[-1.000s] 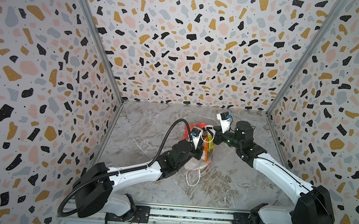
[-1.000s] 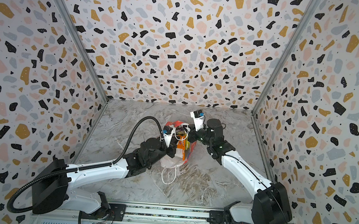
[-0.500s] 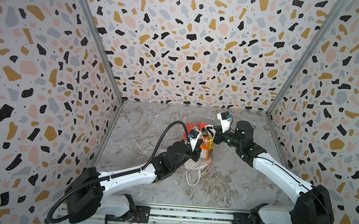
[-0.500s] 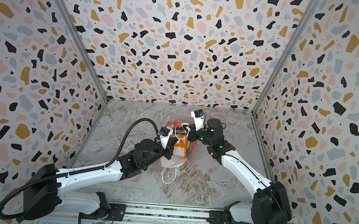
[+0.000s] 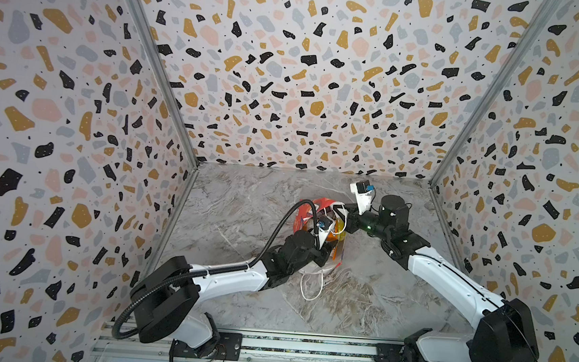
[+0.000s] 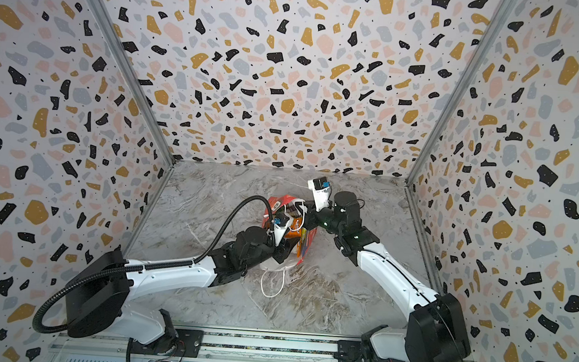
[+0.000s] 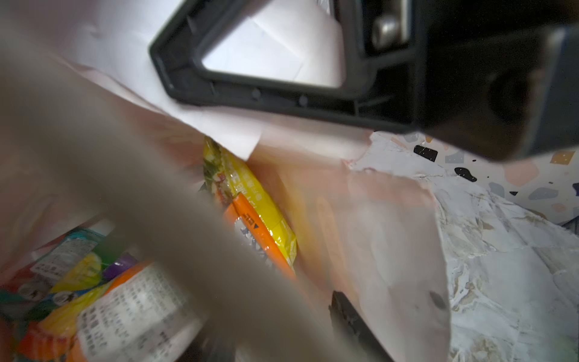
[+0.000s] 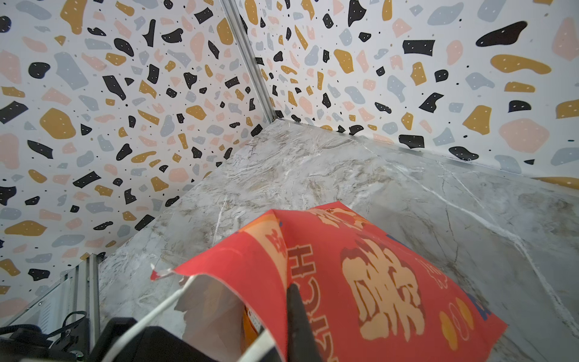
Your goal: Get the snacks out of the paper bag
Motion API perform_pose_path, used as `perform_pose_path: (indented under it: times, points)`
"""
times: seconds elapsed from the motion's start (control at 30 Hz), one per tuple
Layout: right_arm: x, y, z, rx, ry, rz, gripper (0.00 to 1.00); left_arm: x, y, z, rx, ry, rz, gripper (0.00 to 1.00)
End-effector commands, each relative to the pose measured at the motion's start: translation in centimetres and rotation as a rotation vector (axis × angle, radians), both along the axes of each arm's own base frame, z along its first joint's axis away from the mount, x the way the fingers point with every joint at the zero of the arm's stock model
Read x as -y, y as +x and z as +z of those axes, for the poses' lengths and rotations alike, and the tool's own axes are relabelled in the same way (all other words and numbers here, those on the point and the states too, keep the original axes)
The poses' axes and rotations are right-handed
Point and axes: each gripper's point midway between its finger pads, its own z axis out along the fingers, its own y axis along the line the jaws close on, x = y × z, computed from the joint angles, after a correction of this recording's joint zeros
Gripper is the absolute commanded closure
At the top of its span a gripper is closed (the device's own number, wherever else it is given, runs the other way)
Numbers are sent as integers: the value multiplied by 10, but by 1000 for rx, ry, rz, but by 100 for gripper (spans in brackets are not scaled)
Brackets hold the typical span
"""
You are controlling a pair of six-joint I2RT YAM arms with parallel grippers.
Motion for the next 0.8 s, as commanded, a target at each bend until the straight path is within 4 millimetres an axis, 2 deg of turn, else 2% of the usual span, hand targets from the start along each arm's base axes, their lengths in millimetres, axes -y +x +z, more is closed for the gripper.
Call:
perform_pose_path:
  times: [0.0,0.2,0.53,0.67,0.77]
  points:
    - [1,-5,37,109,54,27,100,8,12,35,79,-73,11,49]
    - [4,-5,37,115,45,8,100,4,23,35,98,-73,77,40]
    - [2,-5,47,125,66,18,100,0,51,12,86,-2,214,41]
    - [3,-4,43,122,61,12,100,0,59,-2,80,35,240,51]
    - [3,-4,43,121,62,14,100,3,61,-12,65,42,232,70]
